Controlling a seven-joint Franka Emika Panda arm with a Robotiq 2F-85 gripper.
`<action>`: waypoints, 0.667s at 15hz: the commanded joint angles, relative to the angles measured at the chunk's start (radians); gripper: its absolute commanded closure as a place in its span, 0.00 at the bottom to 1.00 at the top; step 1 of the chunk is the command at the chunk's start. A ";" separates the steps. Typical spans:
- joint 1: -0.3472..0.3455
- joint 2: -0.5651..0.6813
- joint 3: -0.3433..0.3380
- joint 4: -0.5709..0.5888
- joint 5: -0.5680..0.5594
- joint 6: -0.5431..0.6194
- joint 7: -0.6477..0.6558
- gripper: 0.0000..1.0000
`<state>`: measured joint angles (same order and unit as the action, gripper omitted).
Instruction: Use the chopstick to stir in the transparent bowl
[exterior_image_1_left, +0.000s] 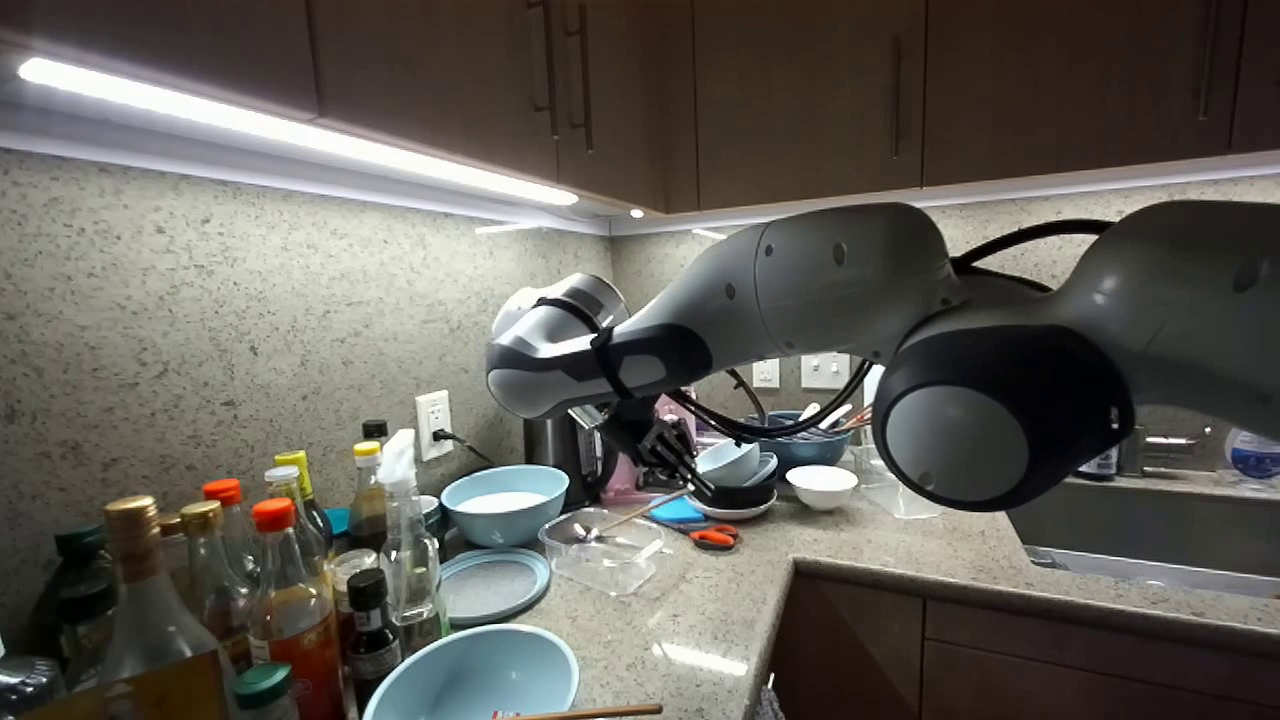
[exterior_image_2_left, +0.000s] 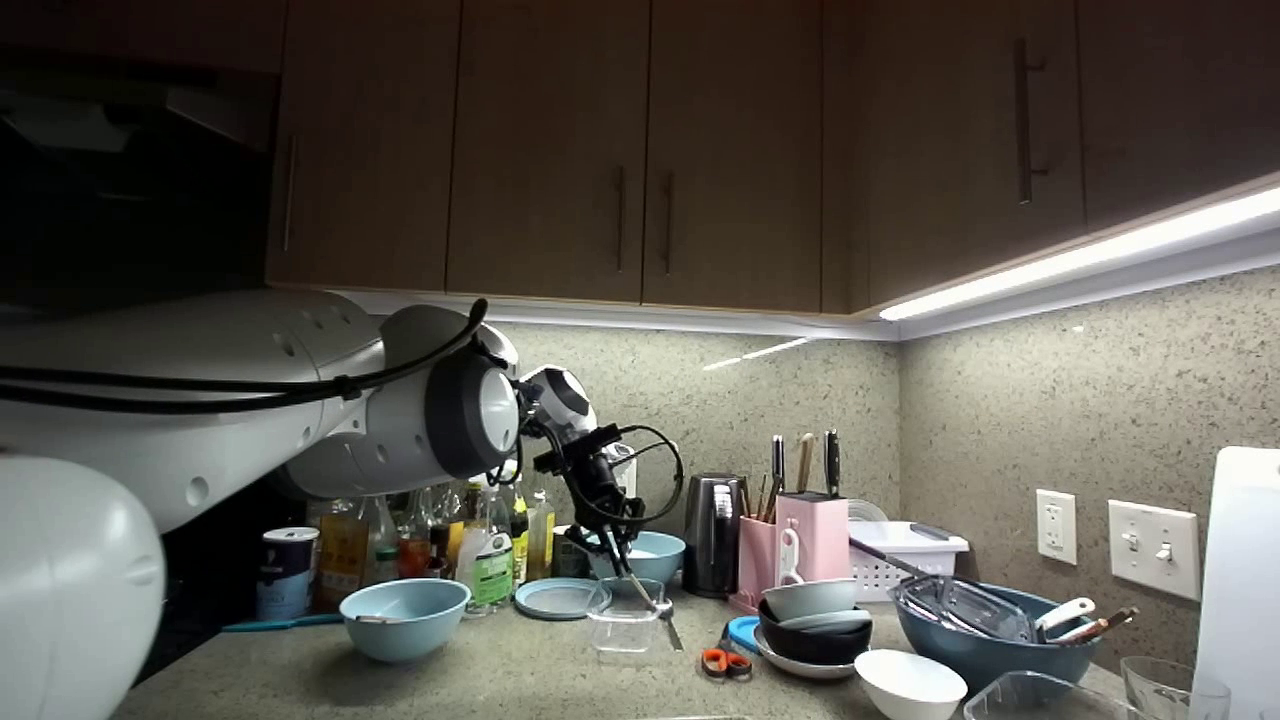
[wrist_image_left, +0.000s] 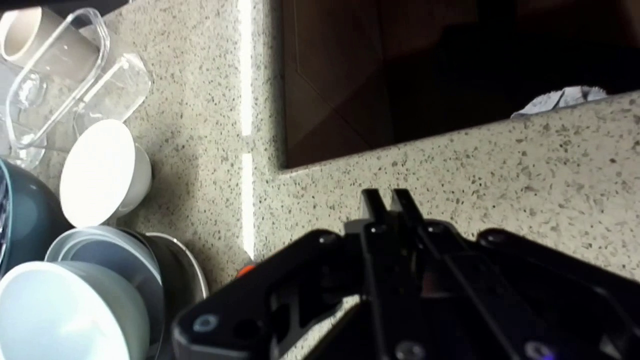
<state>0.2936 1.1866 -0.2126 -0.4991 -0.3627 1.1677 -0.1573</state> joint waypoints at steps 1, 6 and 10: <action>-0.015 -0.009 0.014 -0.011 0.047 -0.148 0.023 0.98; -0.044 -0.016 0.066 0.003 0.186 -0.310 0.063 0.98; -0.075 0.045 0.142 0.148 0.224 -0.406 0.104 0.98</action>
<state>0.2471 1.1940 -0.1278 -0.4457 -0.1855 0.8343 -0.0997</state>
